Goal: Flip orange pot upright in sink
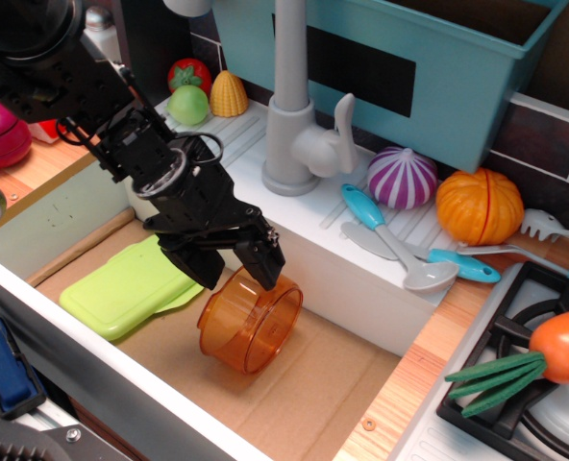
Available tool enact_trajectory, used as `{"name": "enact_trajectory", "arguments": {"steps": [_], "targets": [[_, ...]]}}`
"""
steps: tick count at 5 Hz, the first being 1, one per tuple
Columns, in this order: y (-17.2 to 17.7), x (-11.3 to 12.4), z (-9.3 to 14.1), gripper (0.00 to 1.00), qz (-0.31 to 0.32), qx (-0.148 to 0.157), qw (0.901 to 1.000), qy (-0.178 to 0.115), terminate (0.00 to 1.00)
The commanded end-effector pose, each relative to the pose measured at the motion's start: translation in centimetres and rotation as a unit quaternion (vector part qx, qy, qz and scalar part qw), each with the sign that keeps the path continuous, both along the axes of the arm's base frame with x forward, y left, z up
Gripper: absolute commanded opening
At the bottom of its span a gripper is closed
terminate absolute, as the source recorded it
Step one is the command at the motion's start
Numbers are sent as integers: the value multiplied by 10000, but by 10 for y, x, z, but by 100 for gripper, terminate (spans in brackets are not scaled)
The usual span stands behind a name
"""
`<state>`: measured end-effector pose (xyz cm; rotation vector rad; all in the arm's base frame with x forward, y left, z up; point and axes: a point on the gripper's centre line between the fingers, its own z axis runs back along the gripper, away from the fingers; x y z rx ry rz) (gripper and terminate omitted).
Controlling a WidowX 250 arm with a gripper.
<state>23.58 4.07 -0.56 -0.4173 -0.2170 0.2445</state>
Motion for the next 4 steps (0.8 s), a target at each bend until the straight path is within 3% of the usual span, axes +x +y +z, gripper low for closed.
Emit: {"name": "enact_trajectory", "arguments": {"steps": [1, 3, 4], "targets": [[-1, 2, -2, 0, 53, -29, 9999, -129, 0], [-4, 3, -6, 0, -184, -1, 9995, -251, 0], [-8, 4, -3, 0, -412, 411, 9983, -43, 0]]}}
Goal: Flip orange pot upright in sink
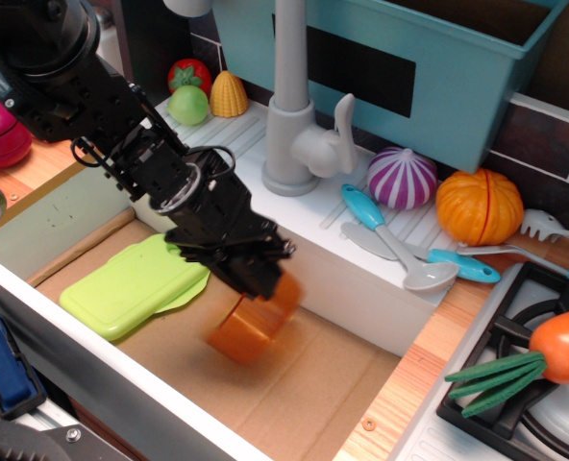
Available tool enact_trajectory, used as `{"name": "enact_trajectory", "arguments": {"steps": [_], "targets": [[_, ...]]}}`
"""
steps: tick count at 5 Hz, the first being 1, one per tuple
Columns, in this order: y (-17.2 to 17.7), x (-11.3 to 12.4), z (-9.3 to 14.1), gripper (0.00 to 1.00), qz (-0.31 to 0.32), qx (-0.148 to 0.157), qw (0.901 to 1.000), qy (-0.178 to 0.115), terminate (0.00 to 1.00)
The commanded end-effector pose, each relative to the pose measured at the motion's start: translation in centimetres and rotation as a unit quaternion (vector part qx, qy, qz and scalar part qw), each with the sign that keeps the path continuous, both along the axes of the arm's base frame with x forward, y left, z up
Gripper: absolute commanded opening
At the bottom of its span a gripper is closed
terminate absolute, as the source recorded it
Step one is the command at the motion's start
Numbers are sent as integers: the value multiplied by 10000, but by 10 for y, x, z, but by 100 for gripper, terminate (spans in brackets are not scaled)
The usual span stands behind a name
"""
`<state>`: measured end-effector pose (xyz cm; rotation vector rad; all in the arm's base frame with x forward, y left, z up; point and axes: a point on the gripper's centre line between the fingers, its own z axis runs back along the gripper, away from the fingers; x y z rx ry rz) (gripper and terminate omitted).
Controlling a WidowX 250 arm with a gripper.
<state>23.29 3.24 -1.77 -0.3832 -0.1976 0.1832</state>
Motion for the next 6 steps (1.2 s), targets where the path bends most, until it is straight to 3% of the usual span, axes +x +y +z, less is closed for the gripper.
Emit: {"name": "enact_trajectory", "arguments": {"steps": [1, 2, 3, 4, 5, 6], "targets": [[-7, 9, 17, 0, -286, 862, 9957, 203, 0], [-20, 12, 20, 0, -550, 1765, 9813, 533, 0], [-30, 10, 13, 0, -497, 2146, 9741, 516, 0], [-32, 9, 10, 100, -335, 2011, 9787, 226, 0], [-32, 9, 10, 100, -335, 2011, 9787, 226, 0], [-32, 9, 10, 100, -335, 2011, 9787, 226, 100]]}}
